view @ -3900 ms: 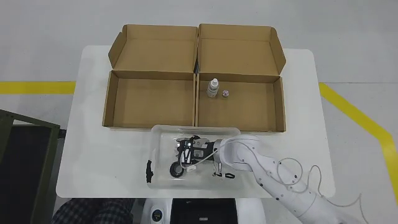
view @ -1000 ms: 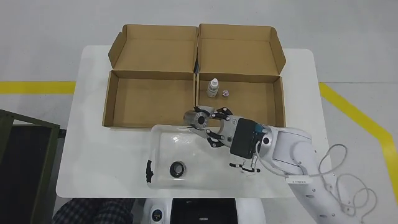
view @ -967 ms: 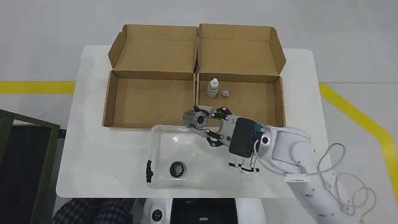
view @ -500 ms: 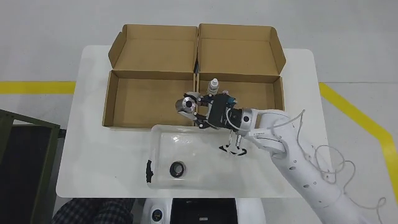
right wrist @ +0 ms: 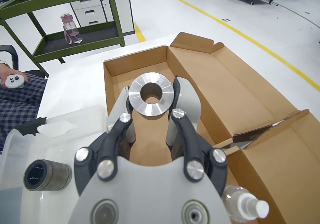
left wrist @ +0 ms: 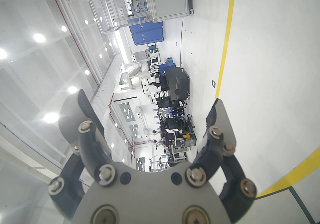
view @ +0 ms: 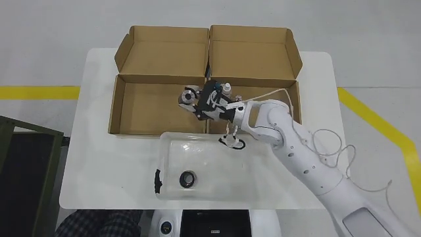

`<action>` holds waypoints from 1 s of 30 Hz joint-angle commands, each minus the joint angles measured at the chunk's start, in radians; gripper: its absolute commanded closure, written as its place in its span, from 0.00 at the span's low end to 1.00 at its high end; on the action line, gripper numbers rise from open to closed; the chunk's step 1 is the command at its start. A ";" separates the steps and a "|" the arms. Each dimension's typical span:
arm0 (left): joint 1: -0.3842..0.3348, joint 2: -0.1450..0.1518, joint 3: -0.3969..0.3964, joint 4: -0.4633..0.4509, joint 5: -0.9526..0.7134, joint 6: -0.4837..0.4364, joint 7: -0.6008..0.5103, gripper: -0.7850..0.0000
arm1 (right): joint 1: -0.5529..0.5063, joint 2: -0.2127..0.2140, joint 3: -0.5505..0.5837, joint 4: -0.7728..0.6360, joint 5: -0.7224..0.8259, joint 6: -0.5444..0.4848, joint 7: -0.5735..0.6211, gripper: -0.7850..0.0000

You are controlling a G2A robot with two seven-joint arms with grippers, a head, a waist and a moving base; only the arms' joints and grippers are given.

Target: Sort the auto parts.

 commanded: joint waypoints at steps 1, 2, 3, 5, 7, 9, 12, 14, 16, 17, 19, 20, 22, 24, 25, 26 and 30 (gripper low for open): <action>0.000 0.000 0.000 0.000 0.000 0.000 0.000 0.00 | 0.023 -0.010 -0.017 0.032 0.017 0.010 0.016 1.00; 0.000 0.000 0.000 0.000 0.000 0.000 0.000 0.00 | 0.038 -0.017 -0.025 0.048 0.028 0.013 0.026 1.00; 0.000 0.000 0.000 0.000 0.000 0.000 0.000 0.00 | 0.053 -0.023 -0.033 0.065 0.036 0.018 0.033 1.00; 0.000 0.000 0.000 0.000 0.000 0.000 0.000 0.00 | 0.081 -0.034 -0.047 0.098 0.049 0.026 0.049 1.00; 0.000 0.000 0.000 0.000 0.000 0.000 0.000 0.00 | 0.110 -0.045 -0.058 0.129 0.052 0.042 0.072 1.00; 0.000 0.000 0.000 0.000 0.000 0.000 0.000 0.00 | 0.133 -0.055 -0.070 0.156 0.054 0.057 0.094 1.00; 0.000 0.000 0.000 0.000 0.000 0.000 0.000 0.00 | 0.160 -0.070 -0.086 0.195 0.063 0.073 0.114 1.00; 0.000 0.000 0.000 0.000 0.000 0.000 0.000 0.00 | 0.175 -0.080 -0.096 0.219 0.059 0.088 0.120 1.00; 0.000 0.000 0.000 0.000 0.000 0.000 0.000 0.00 | 0.189 -0.089 -0.107 0.244 0.051 0.098 0.127 1.00; 0.000 0.000 0.000 0.000 0.000 0.000 0.000 0.00 | 0.196 -0.094 -0.113 0.256 0.048 0.102 0.129 1.00; 0.000 0.000 0.000 0.000 0.000 0.000 0.000 0.00 | 0.209 -0.104 -0.122 0.282 0.050 0.105 0.134 1.00; 0.000 0.000 0.000 0.000 0.000 0.000 0.000 0.00 | 0.216 -0.108 -0.127 0.295 0.048 0.108 0.138 1.00; 0.000 0.000 0.000 0.000 0.000 0.000 0.000 0.00 | 0.229 -0.118 -0.139 0.314 0.041 0.115 0.147 1.00; 0.000 0.000 0.000 0.000 0.000 0.000 0.000 0.00 | 0.237 -0.127 -0.150 0.327 0.033 0.124 0.156 1.00; 0.000 0.000 0.000 0.000 0.000 0.000 0.000 0.00 | 0.241 -0.131 -0.155 0.334 0.028 0.128 0.161 1.00; 0.000 0.000 0.000 0.000 0.000 0.000 0.000 0.00 | 0.245 -0.135 -0.162 0.339 0.018 0.134 0.168 1.00; 0.000 0.000 0.000 0.000 0.000 0.000 0.000 0.00 | 0.253 -0.151 -0.182 0.360 -0.005 0.154 0.190 1.00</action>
